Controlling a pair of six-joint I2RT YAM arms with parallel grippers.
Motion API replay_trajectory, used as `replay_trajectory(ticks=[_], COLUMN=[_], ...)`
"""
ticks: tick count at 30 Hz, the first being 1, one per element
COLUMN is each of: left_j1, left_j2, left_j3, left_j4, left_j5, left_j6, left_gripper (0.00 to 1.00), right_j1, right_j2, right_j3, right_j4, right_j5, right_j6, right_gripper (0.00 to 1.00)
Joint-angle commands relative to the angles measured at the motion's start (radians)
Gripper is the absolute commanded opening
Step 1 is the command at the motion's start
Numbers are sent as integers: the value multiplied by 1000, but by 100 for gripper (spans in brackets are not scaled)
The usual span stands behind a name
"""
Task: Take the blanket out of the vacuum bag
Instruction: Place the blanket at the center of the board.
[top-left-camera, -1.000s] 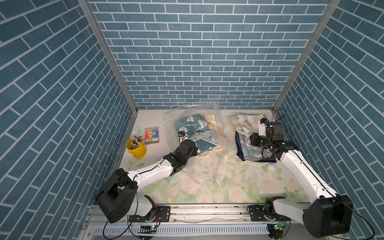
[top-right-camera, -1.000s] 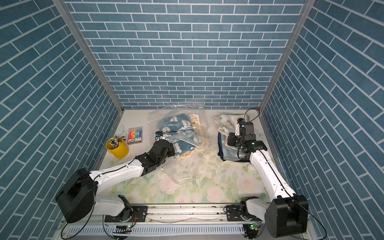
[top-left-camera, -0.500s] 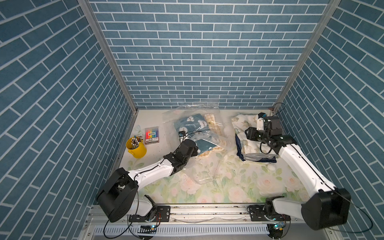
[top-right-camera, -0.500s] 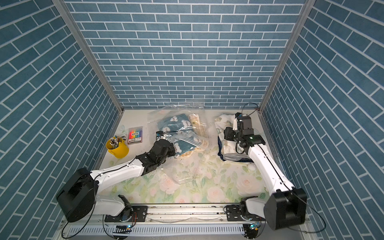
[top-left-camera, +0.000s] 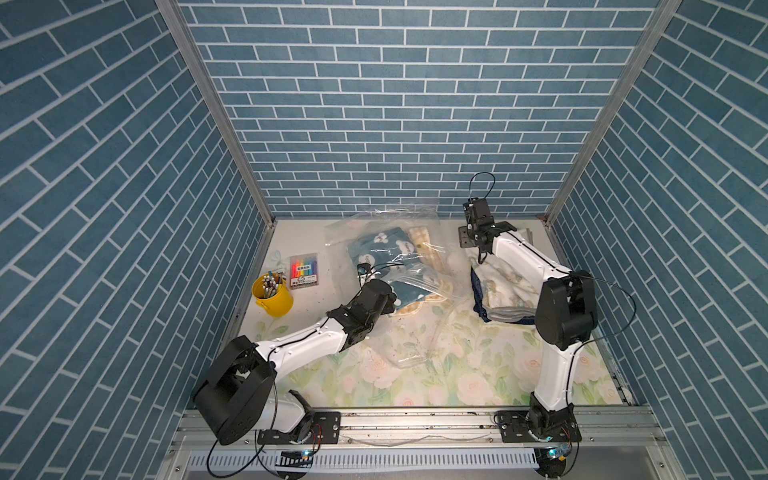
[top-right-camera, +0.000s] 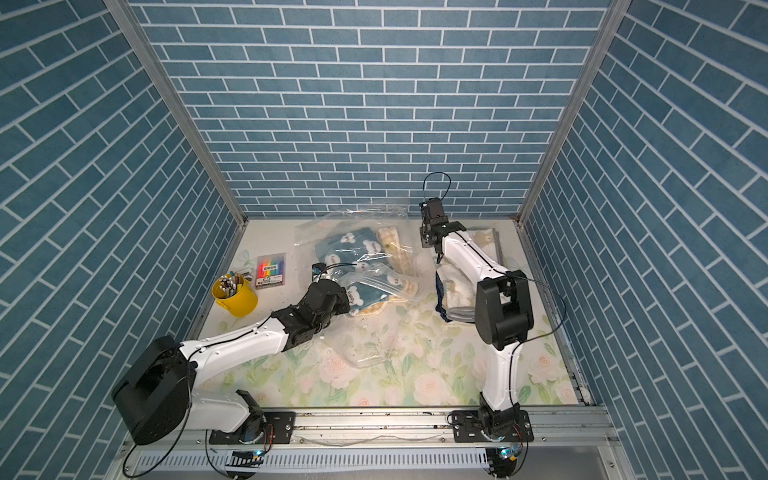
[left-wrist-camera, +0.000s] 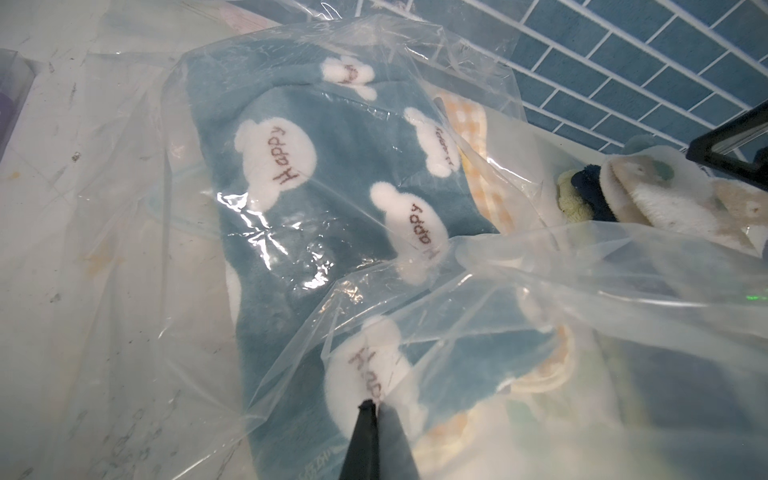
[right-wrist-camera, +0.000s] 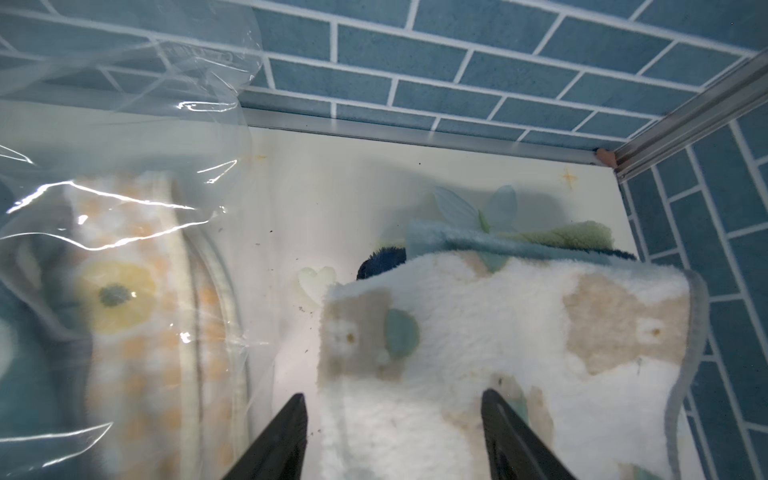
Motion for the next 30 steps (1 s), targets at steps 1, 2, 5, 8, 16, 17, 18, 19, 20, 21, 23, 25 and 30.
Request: replay_trajectory(ticks=[1, 2, 5, 8, 16, 17, 18, 19, 20, 21, 23, 25, 30], left_j1=[10, 11, 14, 18, 25, 25, 24, 27, 27, 27, 27, 27, 27], left_j2=[0, 2, 2, 1, 16, 22, 26, 30, 32, 31, 30, 32, 31], left_j3=[13, 14, 13, 12, 16, 18, 20, 22, 22, 22, 22, 26, 37], left_j4=[-60, -62, -66, -71, -71, -73, -74, -76, -76, -73, -73, -77, -80], left_j5=[-24, -23, -21, -22, -16, -16, -16, -16, -16, -16, -17, -20, -21], left_j6=[23, 23, 26, 29, 35, 37, 36, 37, 38, 39, 39, 41, 49], left_gripper=[0, 0, 0, 0, 0, 0, 0, 0, 0, 0, 0, 0, 0], right_j1=[24, 26, 48, 59, 67, 62, 57, 53, 51, 51, 51, 48, 14], right_j2=[73, 95, 132, 164, 293, 296, 301, 300, 294, 285, 233, 186, 33], right_j3=[82, 100, 125, 140, 227, 233, 242, 248, 248, 241, 195, 141, 39], right_j4=[-79, -88, -95, -105, -155, -157, -161, -161, -157, -145, -86, -24, 70], right_j5=[69, 63, 135, 156, 389, 378, 382, 382, 378, 382, 382, 373, 345], right_j6=[-86, -88, -107, -129, -118, -119, -108, -99, -93, -86, -71, -60, 7], right_gripper=[67, 67, 67, 66, 42, 35, 27, 17, 9, 3, 0, 0, 0])
